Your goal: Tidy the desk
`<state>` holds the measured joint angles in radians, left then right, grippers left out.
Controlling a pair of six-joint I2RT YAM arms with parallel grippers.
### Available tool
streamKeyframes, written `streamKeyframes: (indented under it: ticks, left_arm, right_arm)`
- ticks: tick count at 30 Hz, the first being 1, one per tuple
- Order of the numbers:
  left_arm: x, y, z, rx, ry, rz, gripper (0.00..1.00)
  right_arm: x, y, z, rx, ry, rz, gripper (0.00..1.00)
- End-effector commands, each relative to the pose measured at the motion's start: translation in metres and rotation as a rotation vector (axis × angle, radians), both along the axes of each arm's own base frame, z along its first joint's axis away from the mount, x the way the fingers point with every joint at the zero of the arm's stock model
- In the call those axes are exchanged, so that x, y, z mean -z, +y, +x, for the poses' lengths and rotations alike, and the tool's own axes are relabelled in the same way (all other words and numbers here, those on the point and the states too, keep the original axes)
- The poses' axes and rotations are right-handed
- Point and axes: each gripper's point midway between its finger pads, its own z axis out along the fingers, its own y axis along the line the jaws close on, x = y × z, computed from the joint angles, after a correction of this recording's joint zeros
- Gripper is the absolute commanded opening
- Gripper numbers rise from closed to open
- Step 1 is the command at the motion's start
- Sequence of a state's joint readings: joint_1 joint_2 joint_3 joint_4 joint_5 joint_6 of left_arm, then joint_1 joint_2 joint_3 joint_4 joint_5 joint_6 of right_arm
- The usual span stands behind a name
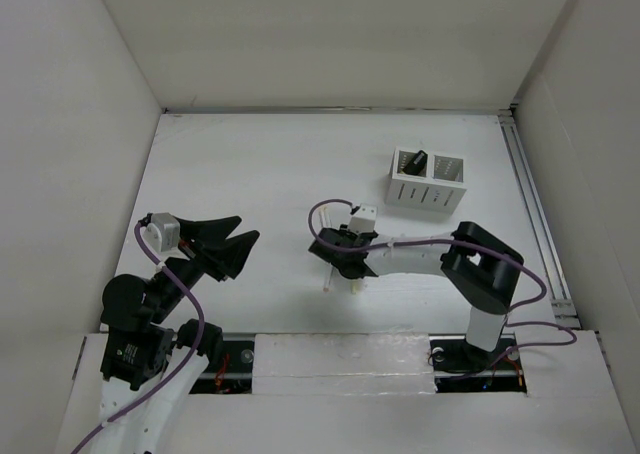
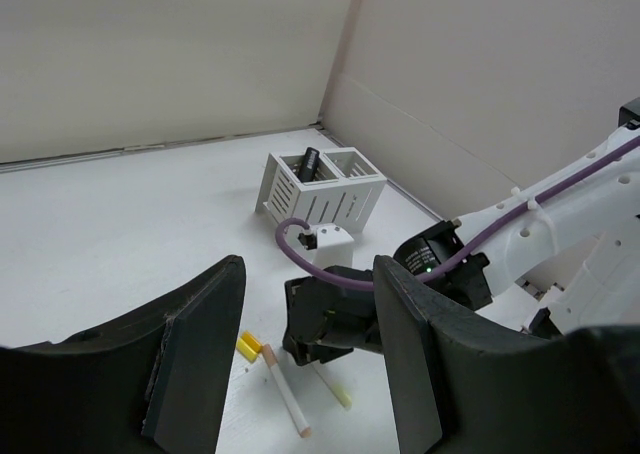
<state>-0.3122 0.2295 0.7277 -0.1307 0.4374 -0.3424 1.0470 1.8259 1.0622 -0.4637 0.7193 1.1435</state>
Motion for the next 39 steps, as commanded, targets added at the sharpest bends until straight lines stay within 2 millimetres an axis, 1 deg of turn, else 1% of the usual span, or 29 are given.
streamKeyframes:
  ticks: [1, 2, 3, 5, 6, 8, 9, 10, 12, 13, 15, 16, 17, 19, 22, 23, 24, 25, 26, 28, 29, 31, 32, 34, 35, 36, 38, 39]
  left_arm:
    - [-0.009, -0.001, 0.001, 0.002, -0.041, -0.013, 0.50]
    - [-0.009, -0.001, 0.001, 0.004, -0.041, -0.012, 0.50]
    - [-0.008, 0.000, 0.000, 0.002, -0.040, -0.012, 0.50]
    - [-0.008, 0.000, 0.000, 0.001, -0.042, -0.014, 0.50]
    - [-0.009, 0.000, 0.000, 0.001, -0.044, -0.014, 0.50]
    - [-0.010, 0.000, 0.000, 0.004, -0.047, -0.014, 0.50]
    - [-0.008, -0.001, 0.001, 0.005, -0.039, -0.011, 0.50]
    - [-0.008, -0.001, 0.001, 0.007, -0.039, -0.011, 0.50]
    - [-0.009, -0.001, 0.000, 0.005, -0.046, -0.013, 0.50]
    - [-0.010, -0.001, 0.000, 0.004, -0.045, -0.015, 0.50]
    - [-0.007, -0.001, 0.001, 0.005, -0.037, -0.011, 0.50]
    - [-0.008, -0.001, 0.001, 0.007, -0.039, -0.011, 0.50]
    - [-0.008, -0.001, 0.001, 0.005, -0.038, -0.011, 0.50]
    - [-0.009, -0.001, 0.000, 0.004, -0.044, -0.013, 0.50]
    - [-0.008, -0.001, 0.001, 0.005, -0.038, -0.011, 0.50]
    - [-0.008, -0.002, 0.001, 0.008, -0.038, -0.012, 0.50]
    - [-0.009, -0.001, 0.000, 0.008, -0.041, -0.012, 0.50]
    - [-0.009, -0.001, 0.000, 0.008, -0.044, -0.012, 0.50]
    - [-0.009, -0.001, 0.000, 0.008, -0.045, -0.012, 0.50]
    - [-0.008, -0.002, 0.001, 0.010, -0.038, -0.011, 0.50]
    - [-0.008, -0.002, 0.000, 0.010, -0.040, -0.011, 0.50]
    - [-0.009, -0.001, 0.000, 0.008, -0.046, -0.013, 0.50]
    - [-0.009, -0.001, 0.000, 0.008, -0.044, -0.013, 0.50]
    - [-0.009, -0.001, 0.000, 0.008, -0.044, -0.011, 0.50]
    - [-0.009, -0.001, 0.000, 0.006, -0.042, -0.011, 0.50]
    - [-0.010, -0.001, -0.001, 0.006, -0.047, -0.012, 0.50]
    - [-0.010, -0.001, -0.001, 0.007, -0.047, -0.014, 0.50]
    - [-0.009, -0.001, 0.000, 0.010, -0.043, -0.011, 0.50]
  right_arm:
    - [0.049, -0.021, -0.021, -0.008, 0.172, -0.056, 0.46]
    - [0.052, -0.026, -0.020, -0.013, 0.178, -0.057, 0.46]
    - [0.053, -0.021, -0.018, -0.022, 0.171, -0.034, 0.46]
    - [0.061, -0.027, -0.019, -0.025, 0.196, -0.030, 0.44]
    - [0.063, -0.026, -0.020, -0.032, 0.201, -0.022, 0.43]
    - [0.068, -0.027, -0.022, -0.032, 0.207, -0.022, 0.31]
    - [0.070, -0.029, -0.024, -0.032, 0.214, -0.025, 0.16]
    - [0.070, -0.029, -0.024, -0.029, 0.214, -0.022, 0.16]
    - [0.064, -0.032, -0.023, -0.021, 0.192, -0.019, 0.10]
    - [0.062, -0.033, -0.022, -0.016, 0.182, -0.011, 0.09]
    - [0.053, -0.032, -0.020, -0.011, 0.160, 0.003, 0.05]
    - [0.044, -0.031, -0.018, -0.013, 0.143, 0.024, 0.01]
    - [0.039, -0.030, -0.017, -0.014, 0.133, 0.035, 0.00]
    - [0.024, -0.029, -0.014, -0.012, 0.098, 0.068, 0.00]
    - [0.009, -0.028, -0.010, -0.006, 0.060, 0.100, 0.00]
    - [-0.003, -0.025, -0.008, -0.007, 0.036, 0.130, 0.00]
    - [-0.010, -0.024, -0.005, -0.004, 0.015, 0.146, 0.00]
    - [-0.030, -0.024, -0.002, -0.003, -0.030, 0.185, 0.00]
    - [-0.030, -0.025, -0.001, 0.001, -0.035, 0.181, 0.00]
    - [-0.044, -0.028, 0.005, 0.014, -0.067, 0.203, 0.00]
    - [-0.057, -0.024, 0.008, 0.006, -0.094, 0.233, 0.00]
    - [-0.063, -0.027, 0.013, -0.007, -0.094, 0.240, 0.00]
    - [-0.062, -0.030, 0.016, 0.003, -0.080, 0.227, 0.01]
    - [-0.057, -0.033, 0.015, 0.025, -0.064, 0.202, 0.15]
    - [-0.050, -0.033, 0.011, 0.018, -0.040, 0.177, 0.25]
    - [-0.047, -0.035, 0.008, 0.019, -0.026, 0.167, 0.39]
    - [-0.039, -0.028, -0.007, -0.029, 0.016, 0.157, 0.48]
    - [-0.033, -0.029, -0.015, -0.041, 0.035, 0.150, 0.55]
